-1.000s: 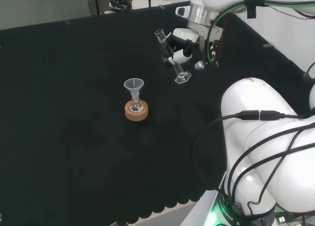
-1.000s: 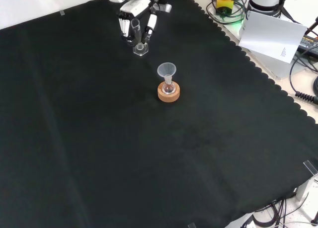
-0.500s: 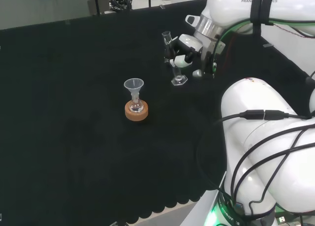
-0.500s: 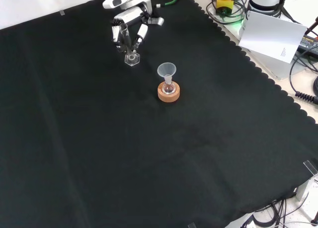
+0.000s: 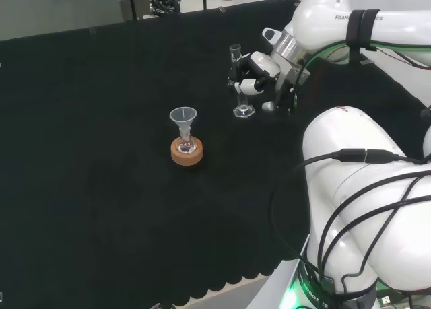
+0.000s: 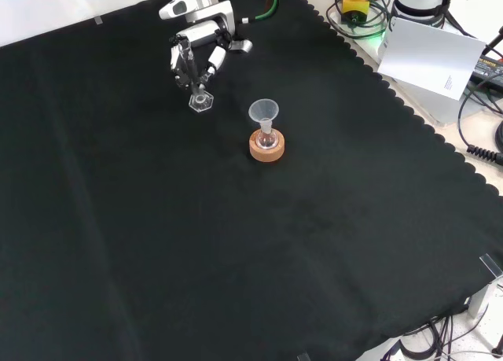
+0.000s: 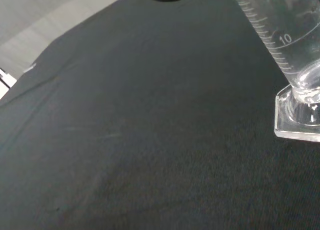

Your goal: Put the graduated cylinder back on the table.

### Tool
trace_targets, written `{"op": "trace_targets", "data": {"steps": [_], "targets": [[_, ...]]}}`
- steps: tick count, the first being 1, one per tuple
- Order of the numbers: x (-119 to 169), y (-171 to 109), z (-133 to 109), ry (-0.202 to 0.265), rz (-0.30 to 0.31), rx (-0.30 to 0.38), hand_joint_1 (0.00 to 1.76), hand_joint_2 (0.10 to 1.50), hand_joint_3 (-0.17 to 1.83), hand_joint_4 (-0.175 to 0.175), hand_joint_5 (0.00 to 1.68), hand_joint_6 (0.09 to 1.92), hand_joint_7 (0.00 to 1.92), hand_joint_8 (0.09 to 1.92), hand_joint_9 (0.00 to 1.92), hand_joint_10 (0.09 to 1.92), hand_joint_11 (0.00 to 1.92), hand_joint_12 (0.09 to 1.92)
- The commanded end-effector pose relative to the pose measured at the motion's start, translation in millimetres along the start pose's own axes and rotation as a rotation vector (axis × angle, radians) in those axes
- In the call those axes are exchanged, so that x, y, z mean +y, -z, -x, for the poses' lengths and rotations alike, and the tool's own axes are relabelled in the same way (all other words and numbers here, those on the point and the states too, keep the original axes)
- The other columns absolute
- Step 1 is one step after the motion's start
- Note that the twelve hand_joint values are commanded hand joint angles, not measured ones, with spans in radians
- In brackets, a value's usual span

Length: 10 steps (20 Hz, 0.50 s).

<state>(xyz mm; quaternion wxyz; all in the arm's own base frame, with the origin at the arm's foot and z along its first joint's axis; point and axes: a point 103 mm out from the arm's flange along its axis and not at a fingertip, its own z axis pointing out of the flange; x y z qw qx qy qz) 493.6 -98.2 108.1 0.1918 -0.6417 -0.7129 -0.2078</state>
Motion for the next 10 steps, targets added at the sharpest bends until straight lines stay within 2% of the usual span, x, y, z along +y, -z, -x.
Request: {"op": "trace_targets", "data": {"steps": [1,10], "targets": [[-0.4,-5.5,5.8,-0.008,0.037,0.015,1.26,1.11,0.00,-0.175,0.98,1.00,1.00,0.99,1.40,0.09,1.22,0.74],[1.8,-14.0,13.1,-0.025,0.057,0.071,1.25,1.12,0.00,-0.175,0.96,1.03,0.98,1.02,1.39,0.09,1.19,0.76]]}}
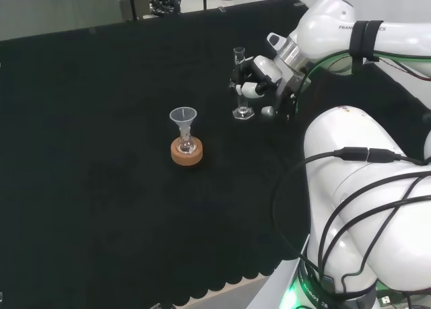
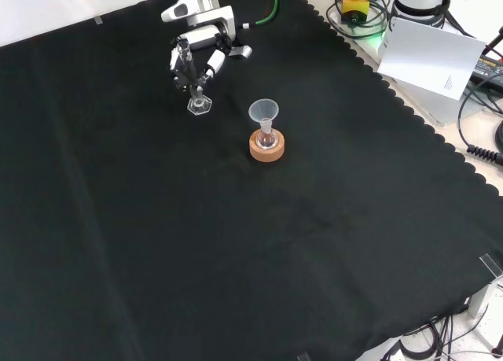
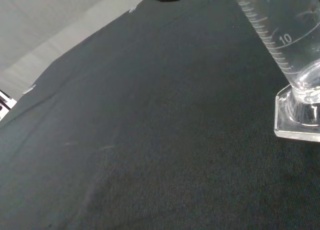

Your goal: Put the graduated cylinder back on the table.

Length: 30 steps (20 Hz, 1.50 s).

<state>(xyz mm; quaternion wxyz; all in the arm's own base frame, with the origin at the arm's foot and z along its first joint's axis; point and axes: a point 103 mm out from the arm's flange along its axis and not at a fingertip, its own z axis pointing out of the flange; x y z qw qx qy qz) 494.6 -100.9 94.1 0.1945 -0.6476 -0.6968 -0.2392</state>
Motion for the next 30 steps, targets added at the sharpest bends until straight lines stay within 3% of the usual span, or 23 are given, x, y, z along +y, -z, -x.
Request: {"op": "trace_targets", "data": {"steps": [1,7,8,12,13,16,19,27,30], "targets": [[2.2,-5.0,3.2,-0.007,0.006,0.026,1.25,1.12,0.00,-0.175,0.96,1.03,0.98,1.03,1.38,0.09,1.19,0.76],[3.3,-11.1,1.3,0.000,0.001,0.047,1.25,1.12,0.00,-0.175,0.95,1.05,0.97,1.04,1.38,0.09,1.19,0.77],[3.0,-11.7,1.3,0.003,-0.006,0.045,1.24,1.12,0.00,-0.122,0.98,1.04,0.96,1.02,1.38,0.09,1.18,0.78],[0.2,-14.4,2.4,0.013,-0.036,0.078,1.16,1.14,0.00,-0.168,0.94,1.06,0.92,0.68,1.30,0.09,1.11,0.83],[-0.4,-14.8,2.4,0.016,-0.046,0.084,1.15,1.14,0.00,-0.159,0.93,1.07,0.89,0.66,1.28,0.09,1.08,0.86],[-1.9,-14.5,2.2,0.021,-0.086,0.067,1.13,1.08,-0.05,-0.075,0.83,0.77,0.75,0.64,1.18,0.09,0.91,0.98],[-2.4,-14.5,0.9,0.020,-0.110,0.054,1.08,1.05,-0.13,-0.045,0.74,0.66,0.64,0.64,1.07,0.09,0.73,1.10],[-1.0,-7.5,0.1,0.002,-0.126,0.043,1.03,1.04,-0.17,-0.034,0.65,0.63,0.57,0.64,0.99,0.09,0.59,1.19],[3.2,0.5,-0.7,-0.006,-0.137,0.051,1.00,1.03,-0.17,-0.042,0.54,0.59,0.52,0.64,0.93,0.09,0.51,1.23]]}}
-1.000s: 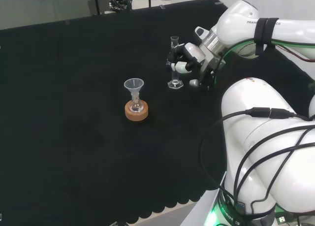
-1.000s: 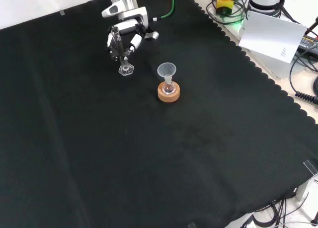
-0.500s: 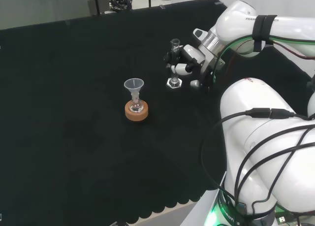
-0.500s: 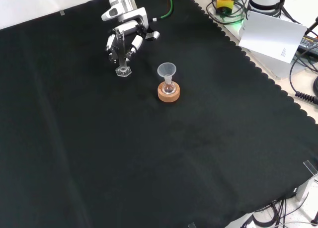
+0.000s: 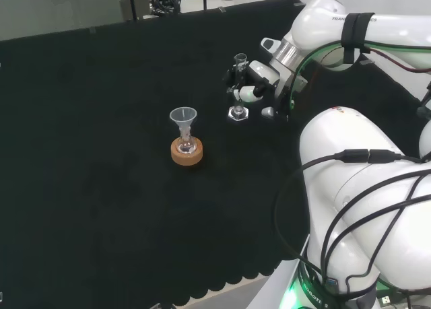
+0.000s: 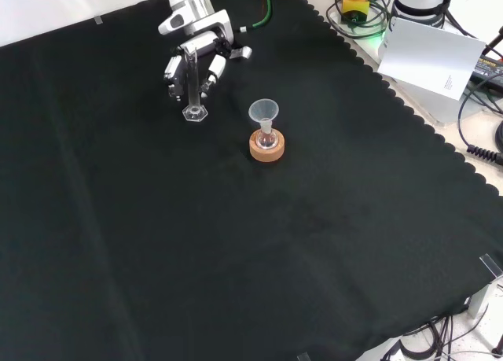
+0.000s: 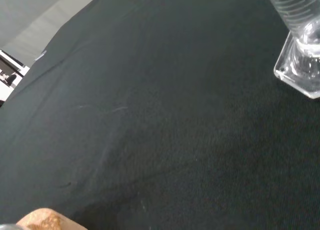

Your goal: Put the graduated cylinder back on the table.

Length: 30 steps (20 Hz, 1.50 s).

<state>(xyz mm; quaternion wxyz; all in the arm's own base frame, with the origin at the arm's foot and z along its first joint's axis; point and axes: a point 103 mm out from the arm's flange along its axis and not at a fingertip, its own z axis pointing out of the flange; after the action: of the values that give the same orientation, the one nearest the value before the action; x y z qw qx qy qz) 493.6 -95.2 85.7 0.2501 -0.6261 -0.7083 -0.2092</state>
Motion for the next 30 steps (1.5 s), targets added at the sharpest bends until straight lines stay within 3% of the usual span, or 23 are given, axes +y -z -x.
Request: {"op": "trace_targets", "data": {"steps": [1,5,16,23,30], "targets": [[4.5,14.2,-2.0,-0.014,-0.007,0.008,0.98,1.03,-0.17,-0.047,0.49,0.57,0.49,0.64,0.91,0.09,0.47,1.25],[8.1,28.3,-6.5,-0.014,0.006,0.002,0.94,1.01,-0.17,-0.064,0.36,0.42,0.38,0.66,0.83,0.09,0.37,1.30],[-6.9,81.2,-25.8,0.015,0.065,-0.024,0.86,0.95,-0.17,-0.075,0.30,0.16,0.23,0.68,0.70,0.09,0.25,1.35],[-27.1,126.9,-71.9,0.078,0.077,-0.153,0.84,0.93,-0.17,-0.074,0.29,0.13,0.21,0.68,0.68,0.09,0.23,1.35],[-56.0,168.8,-113.1,0.092,0.080,-0.302,0.83,0.93,-0.17,-0.072,0.31,0.09,0.17,0.68,0.64,0.09,0.20,1.37]]}}
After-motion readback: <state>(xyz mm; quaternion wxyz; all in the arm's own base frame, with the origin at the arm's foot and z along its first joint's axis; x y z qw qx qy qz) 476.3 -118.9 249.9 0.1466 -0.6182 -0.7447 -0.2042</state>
